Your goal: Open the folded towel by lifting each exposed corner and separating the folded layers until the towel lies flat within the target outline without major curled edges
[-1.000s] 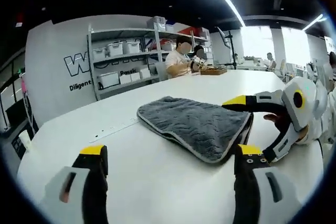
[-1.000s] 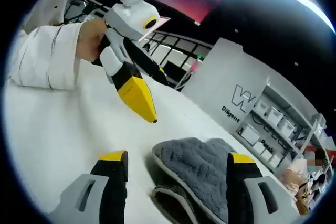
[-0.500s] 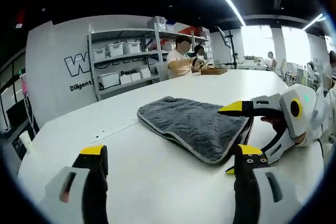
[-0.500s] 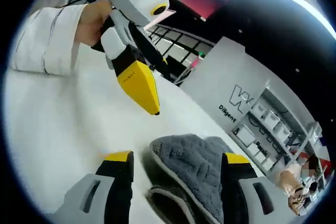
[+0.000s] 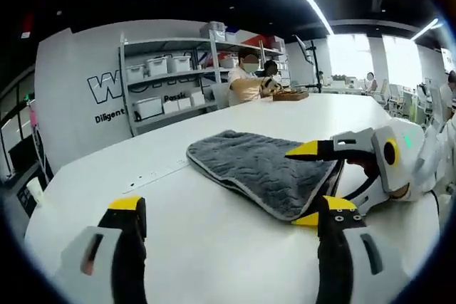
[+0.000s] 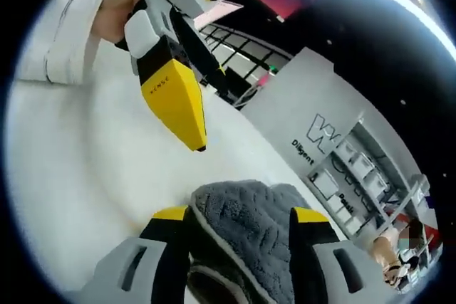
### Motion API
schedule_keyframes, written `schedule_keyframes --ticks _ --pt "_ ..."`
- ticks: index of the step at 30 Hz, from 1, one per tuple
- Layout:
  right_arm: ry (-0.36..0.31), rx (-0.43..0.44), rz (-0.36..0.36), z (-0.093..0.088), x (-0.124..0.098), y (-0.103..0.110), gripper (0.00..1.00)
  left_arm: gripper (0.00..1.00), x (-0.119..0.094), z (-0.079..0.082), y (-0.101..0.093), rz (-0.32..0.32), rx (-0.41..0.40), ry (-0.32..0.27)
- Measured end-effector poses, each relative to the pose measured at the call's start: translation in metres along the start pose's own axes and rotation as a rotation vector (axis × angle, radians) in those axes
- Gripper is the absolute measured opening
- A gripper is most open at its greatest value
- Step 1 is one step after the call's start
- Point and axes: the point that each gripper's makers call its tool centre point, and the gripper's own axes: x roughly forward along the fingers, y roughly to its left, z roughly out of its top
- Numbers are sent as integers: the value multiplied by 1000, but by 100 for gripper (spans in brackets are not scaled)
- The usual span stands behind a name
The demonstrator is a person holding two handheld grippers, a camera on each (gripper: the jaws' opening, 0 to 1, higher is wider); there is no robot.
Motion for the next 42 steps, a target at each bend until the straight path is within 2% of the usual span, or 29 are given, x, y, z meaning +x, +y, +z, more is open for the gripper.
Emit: schedule_keyframes --ticks 6,9,17,20,32,35,42 --pt "-2 -54 30 1 3 10 36 99 1 -2 -1 -1 2 10" --pt "-17 -63 47 3 2 14 25 99 1 -2 -2 -3 7 12" --pt "-26 -95 65 4 3 18 4 98 0 -2 -1 2 13 20" --pt "-20 -99 70 2 5 19 0 98 0 -2 0 2 14 20" --pt "-45 -55 56 5 3 12 0 98 1 -4 -1 2 19 30" --pt "-71 -31 22 9 -1 2 0 98 0 -5 0 5 21 34" --pt "-76 21 -17 8 -5 -13 0 98 1 -6 -1 0 25 37"
